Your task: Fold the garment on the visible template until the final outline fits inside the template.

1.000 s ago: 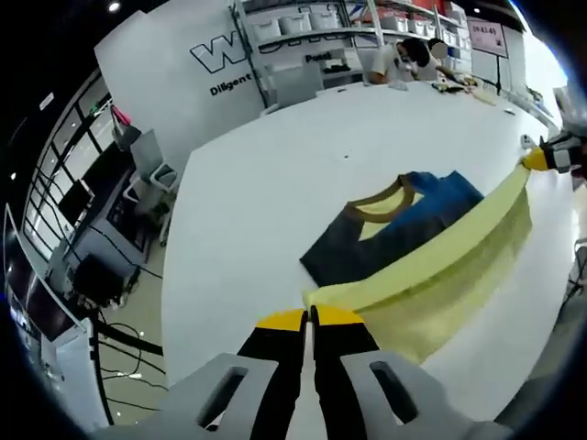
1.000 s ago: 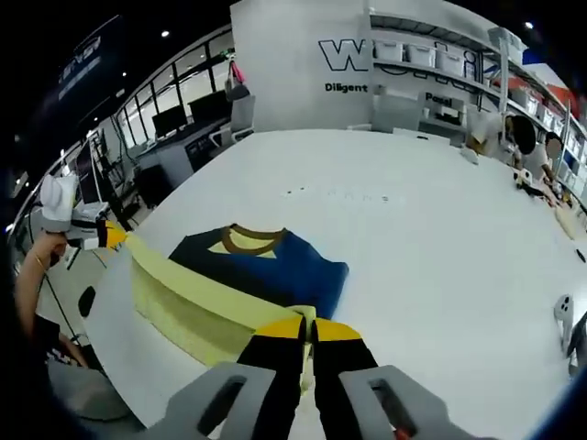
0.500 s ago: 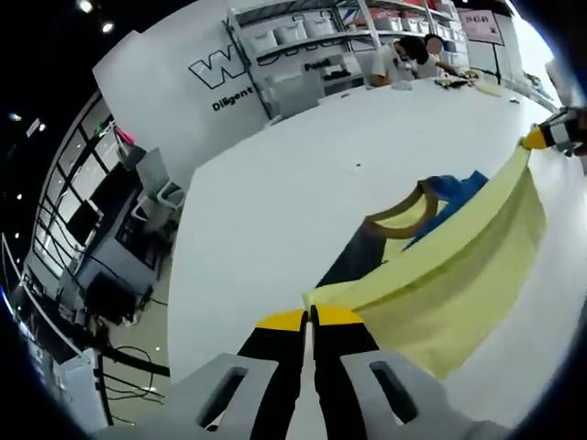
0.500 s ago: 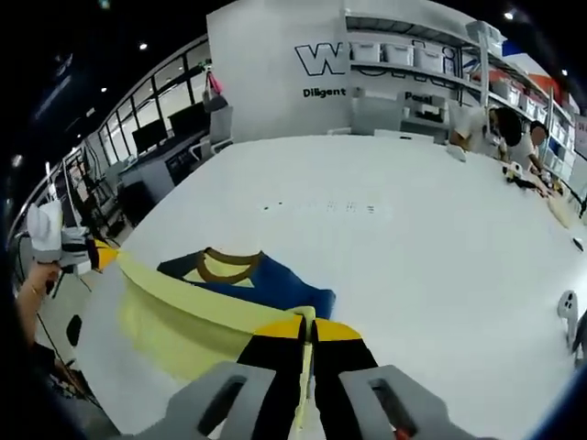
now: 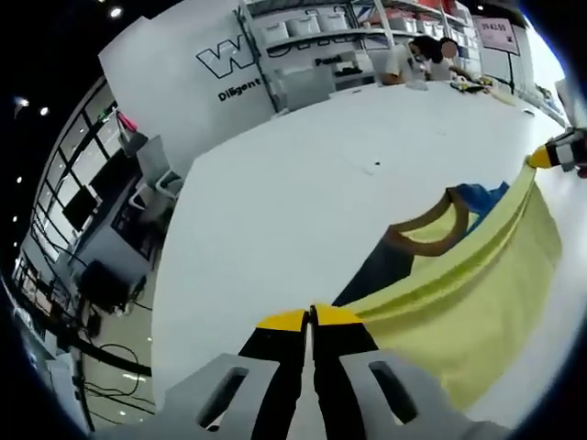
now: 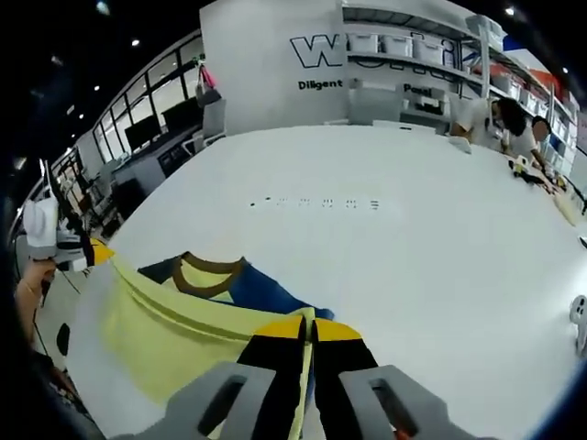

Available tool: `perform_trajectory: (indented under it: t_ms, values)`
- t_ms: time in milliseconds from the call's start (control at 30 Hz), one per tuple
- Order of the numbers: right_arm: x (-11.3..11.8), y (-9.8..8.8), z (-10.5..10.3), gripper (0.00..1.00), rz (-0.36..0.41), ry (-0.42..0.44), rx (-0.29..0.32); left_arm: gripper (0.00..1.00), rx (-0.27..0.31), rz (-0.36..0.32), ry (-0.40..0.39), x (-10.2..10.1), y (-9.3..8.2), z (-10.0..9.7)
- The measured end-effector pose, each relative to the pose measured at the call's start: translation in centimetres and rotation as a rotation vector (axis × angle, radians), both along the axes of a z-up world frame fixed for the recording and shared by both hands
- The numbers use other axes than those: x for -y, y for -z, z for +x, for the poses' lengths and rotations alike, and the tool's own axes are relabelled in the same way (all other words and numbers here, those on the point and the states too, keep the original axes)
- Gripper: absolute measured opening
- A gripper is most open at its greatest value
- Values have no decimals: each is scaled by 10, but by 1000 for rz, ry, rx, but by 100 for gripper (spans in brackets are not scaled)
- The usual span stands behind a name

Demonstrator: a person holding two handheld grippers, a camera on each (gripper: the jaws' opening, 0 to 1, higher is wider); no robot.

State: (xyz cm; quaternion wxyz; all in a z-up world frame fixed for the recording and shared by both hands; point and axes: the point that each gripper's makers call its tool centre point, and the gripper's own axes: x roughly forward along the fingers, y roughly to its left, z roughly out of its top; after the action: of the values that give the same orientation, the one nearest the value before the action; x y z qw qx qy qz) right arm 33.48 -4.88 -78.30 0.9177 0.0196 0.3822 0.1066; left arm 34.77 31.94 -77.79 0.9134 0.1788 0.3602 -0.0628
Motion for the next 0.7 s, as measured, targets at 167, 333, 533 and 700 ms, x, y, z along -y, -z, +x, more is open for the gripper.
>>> perform_trajectory:
  t_ms: [167, 333, 533, 700]
  values:
    - [1, 12, 13, 0, 0, -5, -19, 5, -14, 6, -12, 0, 13, 10]
    - [3, 16, 24, 0, 12, 2, -23, 5, -22, -3, -38, -4, 21, 18]
    - [2, 27, 42, 0, 65, 32, -41, 5, -36, -10, -68, -6, 34, 31]
    - [14, 31, 53, 0, 35, 77, -38, 5, -35, -16, -49, -1, 38, 44]
